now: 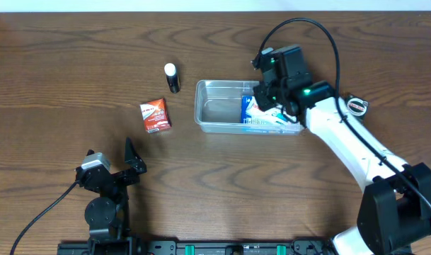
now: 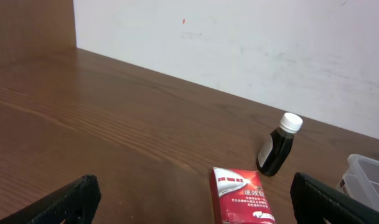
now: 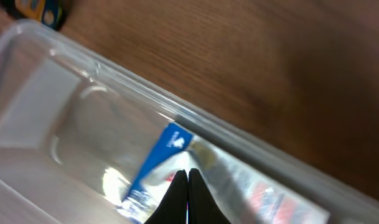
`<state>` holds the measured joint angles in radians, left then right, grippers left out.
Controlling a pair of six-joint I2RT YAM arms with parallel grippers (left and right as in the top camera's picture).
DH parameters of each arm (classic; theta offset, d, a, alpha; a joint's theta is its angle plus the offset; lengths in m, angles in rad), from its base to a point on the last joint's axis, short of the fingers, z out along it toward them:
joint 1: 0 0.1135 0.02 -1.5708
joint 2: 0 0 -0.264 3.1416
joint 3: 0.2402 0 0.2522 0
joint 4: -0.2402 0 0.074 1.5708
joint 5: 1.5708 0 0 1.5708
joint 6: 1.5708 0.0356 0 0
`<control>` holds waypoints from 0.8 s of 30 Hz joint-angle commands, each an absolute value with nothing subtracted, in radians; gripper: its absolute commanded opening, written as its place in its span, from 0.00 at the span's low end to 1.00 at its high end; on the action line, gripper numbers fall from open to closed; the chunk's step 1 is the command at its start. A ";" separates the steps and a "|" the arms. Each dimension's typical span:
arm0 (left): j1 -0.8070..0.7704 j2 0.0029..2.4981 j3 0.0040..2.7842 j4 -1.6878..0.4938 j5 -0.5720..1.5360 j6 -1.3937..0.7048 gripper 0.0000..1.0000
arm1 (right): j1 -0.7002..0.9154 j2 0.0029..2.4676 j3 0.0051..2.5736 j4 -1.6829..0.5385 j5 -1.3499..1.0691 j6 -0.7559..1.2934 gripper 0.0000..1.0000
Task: Pack container
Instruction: 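Lower the Panadol box into the container beside the blue box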
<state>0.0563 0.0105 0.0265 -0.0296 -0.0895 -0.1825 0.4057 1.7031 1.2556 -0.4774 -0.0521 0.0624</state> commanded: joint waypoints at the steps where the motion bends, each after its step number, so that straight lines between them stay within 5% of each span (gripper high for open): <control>1: 0.059 0.004 0.004 -0.064 -0.116 -0.176 0.98 | 0.440 1.725 1.262 -0.480 0.049 0.313 0.01; 24: 0.059 0.004 0.004 -0.064 -0.116 -0.176 0.98 | 0.457 1.868 1.262 -0.494 0.236 0.505 0.01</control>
